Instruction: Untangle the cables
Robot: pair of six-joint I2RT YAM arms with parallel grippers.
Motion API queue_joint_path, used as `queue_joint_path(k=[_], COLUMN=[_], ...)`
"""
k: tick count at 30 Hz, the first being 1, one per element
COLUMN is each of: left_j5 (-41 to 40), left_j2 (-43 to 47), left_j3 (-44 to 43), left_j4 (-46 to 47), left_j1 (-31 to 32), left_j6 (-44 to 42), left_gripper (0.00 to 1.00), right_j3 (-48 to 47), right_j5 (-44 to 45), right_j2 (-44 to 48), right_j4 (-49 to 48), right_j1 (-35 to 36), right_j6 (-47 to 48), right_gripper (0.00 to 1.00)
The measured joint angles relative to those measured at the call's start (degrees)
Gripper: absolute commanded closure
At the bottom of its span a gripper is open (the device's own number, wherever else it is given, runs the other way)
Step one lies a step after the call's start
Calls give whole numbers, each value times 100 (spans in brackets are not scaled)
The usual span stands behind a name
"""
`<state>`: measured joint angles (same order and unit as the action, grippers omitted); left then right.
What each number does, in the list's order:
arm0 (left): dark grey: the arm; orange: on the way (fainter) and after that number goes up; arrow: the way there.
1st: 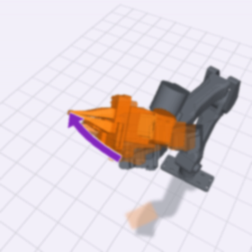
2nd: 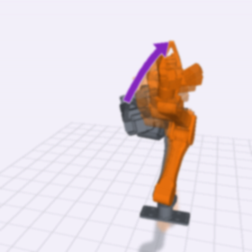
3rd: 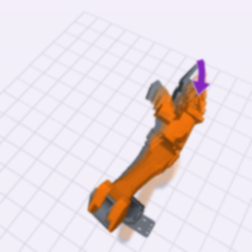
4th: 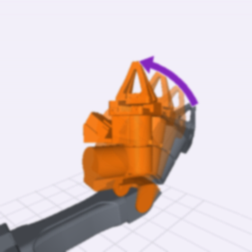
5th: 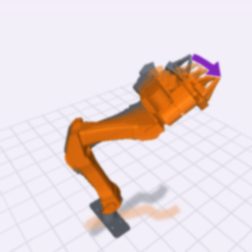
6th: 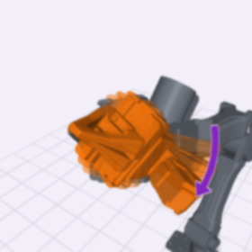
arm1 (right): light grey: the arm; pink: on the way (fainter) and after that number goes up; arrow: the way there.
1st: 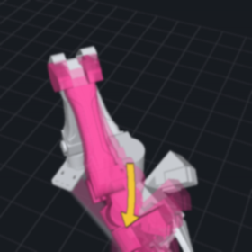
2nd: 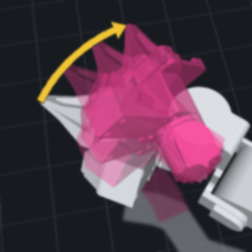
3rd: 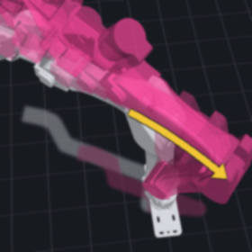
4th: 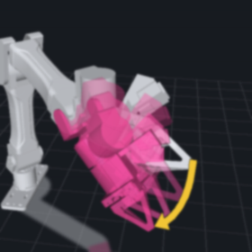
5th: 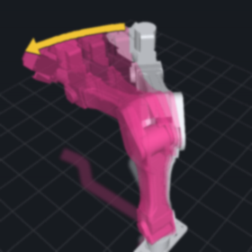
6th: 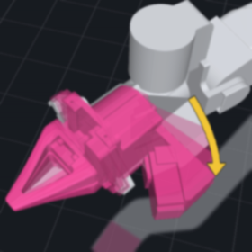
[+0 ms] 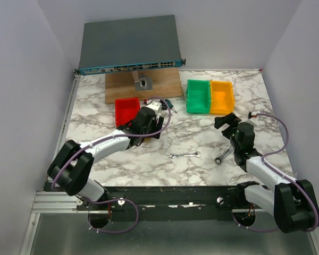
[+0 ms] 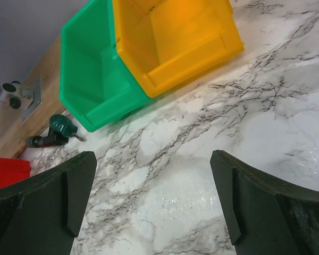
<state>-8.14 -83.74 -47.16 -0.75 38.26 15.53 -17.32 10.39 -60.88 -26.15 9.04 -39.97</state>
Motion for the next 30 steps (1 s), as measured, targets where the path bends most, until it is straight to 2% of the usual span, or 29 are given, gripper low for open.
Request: queue_joint_path(k=[3, 4, 7, 8, 10, 17, 27, 30], left_j5=[-61, -81, -133, -144, -146, 94, 2218, 2507], left_j2=[-350, -531, -949, -1067, -1172, -1012, -111, 192], left_j3=[-341, -481, -798, -874, -938, -811, -590, -481], left_j4=[-345, -481, -831, -946, -1106, -1163, -168, 426], left_j1=[0, 0, 0, 0, 0, 11, 13, 13], left_j6=[2, 7, 15, 26, 24, 13, 651, 798], left_gripper=[40, 46, 73, 85, 100, 100, 100, 100], right_j3=[0, 0, 0, 0, 0, 0, 44, 46], right_j5=[-42, -61, -96, -111, -153, -494, -1637, -2155], right_j2=[15, 13, 11, 4, -13, -116, -299, -610], right_j4=[-4, -4, -15, -28, -50, -157, -1023, -1388], right_j1=[0, 0, 0, 0, 0, 0, 0, 2], right_j6=[0, 0, -2, -2, -2, 37, 142, 162], right_gripper=[0, 0, 0, 0, 0, 4, 7, 10])
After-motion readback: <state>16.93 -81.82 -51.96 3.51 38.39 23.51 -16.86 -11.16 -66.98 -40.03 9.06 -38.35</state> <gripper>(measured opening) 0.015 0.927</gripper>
